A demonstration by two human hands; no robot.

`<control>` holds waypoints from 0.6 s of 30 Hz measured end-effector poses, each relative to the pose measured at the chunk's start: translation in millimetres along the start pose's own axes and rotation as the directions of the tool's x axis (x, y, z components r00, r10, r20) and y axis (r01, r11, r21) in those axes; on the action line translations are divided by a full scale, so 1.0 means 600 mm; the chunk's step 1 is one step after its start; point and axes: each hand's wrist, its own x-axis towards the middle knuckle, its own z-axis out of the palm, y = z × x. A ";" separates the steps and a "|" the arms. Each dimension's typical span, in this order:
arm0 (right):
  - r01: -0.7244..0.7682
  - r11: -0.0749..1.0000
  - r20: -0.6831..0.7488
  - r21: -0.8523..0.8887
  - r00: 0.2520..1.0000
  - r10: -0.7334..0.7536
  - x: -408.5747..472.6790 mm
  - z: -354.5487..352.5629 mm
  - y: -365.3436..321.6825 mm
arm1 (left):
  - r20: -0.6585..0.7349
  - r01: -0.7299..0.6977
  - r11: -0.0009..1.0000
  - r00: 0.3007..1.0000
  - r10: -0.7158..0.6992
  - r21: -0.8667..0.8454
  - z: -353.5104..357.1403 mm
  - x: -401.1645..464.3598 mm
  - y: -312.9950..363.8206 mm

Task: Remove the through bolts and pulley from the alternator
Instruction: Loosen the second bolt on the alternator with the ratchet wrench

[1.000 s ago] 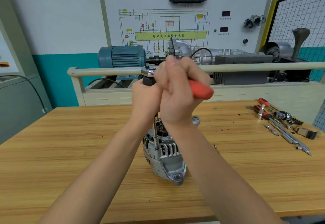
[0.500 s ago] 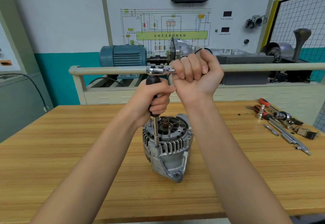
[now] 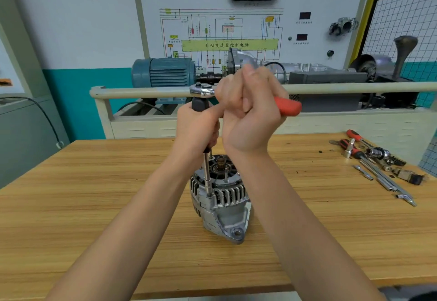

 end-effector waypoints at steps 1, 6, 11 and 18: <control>-0.066 0.996 0.014 0.066 0.998 0.065 0.009 -0.006 -0.004 | 0.090 0.023 0.999 0.996 -0.020 -0.027 -0.007 0.001 0.002; -0.406 0.810 -0.015 0.424 0.891 0.454 0.044 -0.042 -0.016 | 0.455 0.139 0.979 0.889 -0.058 -0.146 -0.034 0.008 0.008; -0.365 0.728 -0.109 0.580 0.851 0.514 0.049 -0.047 -0.013 | 0.527 0.201 0.969 0.844 -0.097 -0.143 -0.029 0.011 0.005; -0.067 0.993 -0.057 0.093 0.996 0.072 0.006 -0.006 -0.004 | -0.005 -0.002 0.999 1.000 0.002 -0.047 0.003 -0.001 -0.002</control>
